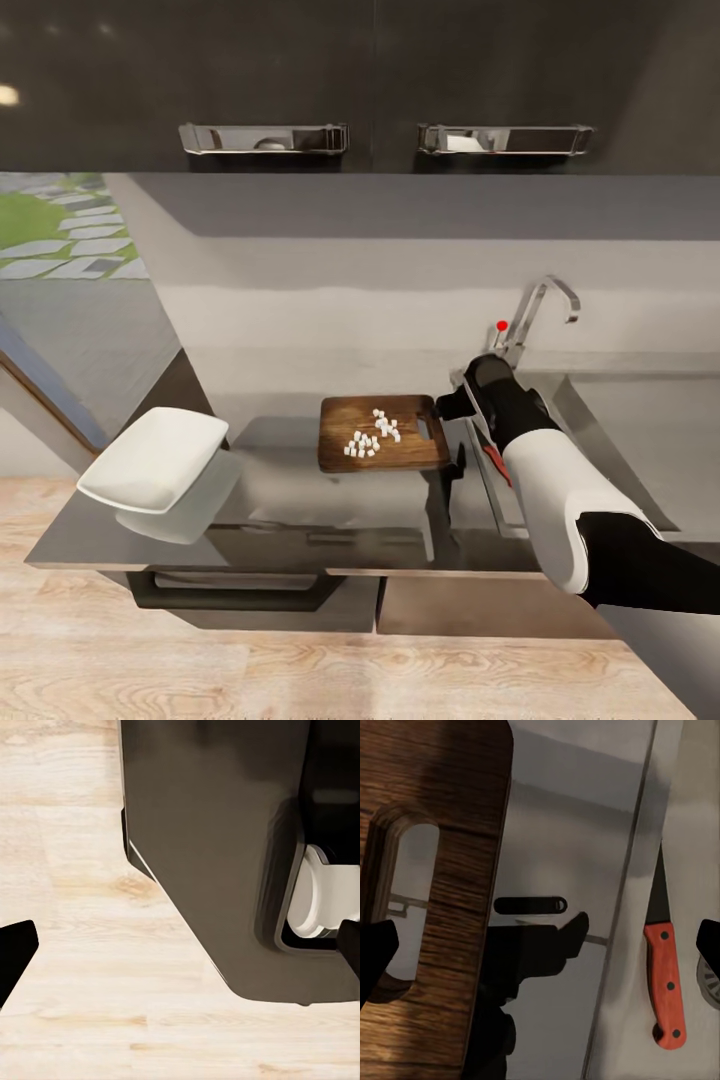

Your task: In the kitchen, take the Vidalia onion out of the sink, dice it on the chopping board with the paring knife, put the diced onion into the bowl on the countertop, then place both the paring knife and the chopping board into the sink.

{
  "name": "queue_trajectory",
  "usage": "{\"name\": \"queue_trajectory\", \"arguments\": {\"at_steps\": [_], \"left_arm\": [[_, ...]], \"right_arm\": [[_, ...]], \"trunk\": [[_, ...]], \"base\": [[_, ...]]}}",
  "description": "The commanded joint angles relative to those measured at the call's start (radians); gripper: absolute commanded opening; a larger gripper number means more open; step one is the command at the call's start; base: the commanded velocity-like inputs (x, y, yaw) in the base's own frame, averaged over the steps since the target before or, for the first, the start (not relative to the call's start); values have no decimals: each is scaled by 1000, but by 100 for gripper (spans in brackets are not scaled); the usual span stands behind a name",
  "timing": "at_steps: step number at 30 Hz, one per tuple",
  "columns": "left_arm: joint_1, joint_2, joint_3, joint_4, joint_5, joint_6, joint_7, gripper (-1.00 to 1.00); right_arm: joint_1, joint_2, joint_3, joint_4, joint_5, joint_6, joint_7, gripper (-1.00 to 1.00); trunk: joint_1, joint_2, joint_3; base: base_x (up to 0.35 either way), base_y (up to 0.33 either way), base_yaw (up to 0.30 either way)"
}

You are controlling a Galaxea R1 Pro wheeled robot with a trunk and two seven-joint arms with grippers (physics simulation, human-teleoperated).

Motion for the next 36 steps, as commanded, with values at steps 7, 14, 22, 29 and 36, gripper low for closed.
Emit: {"name": "queue_trajectory", "arguments": {"at_steps": [7,14,22,29,36], "left_arm": [[-2,0,-7,5,10,-7,-6,100],[-2,0,-7,5,10,-7,-6,100],[-2,0,-7,4,10,-7,-6,100],[-2,0,-7,4,10,-7,-6,100],[-2,0,-7,5,10,-7,-6,100]], "right_arm": [[-1,2,-6,0,11,2,8,100],[-1,2,-5,0,11,2,8,100],[-1,2,-1,1,13,1,8,100],[-1,3,2,2,12,2,7,100],[-1,4,3,3,12,2,7,100]], "trunk": [[0,-2,-9],[0,-2,-9],[0,-2,-9],[0,-2,-10],[0,-2,-19]], "base": [[65,0,0],[14,0,0],[0,0,0],[0,0,0],[0,0,0]]}}
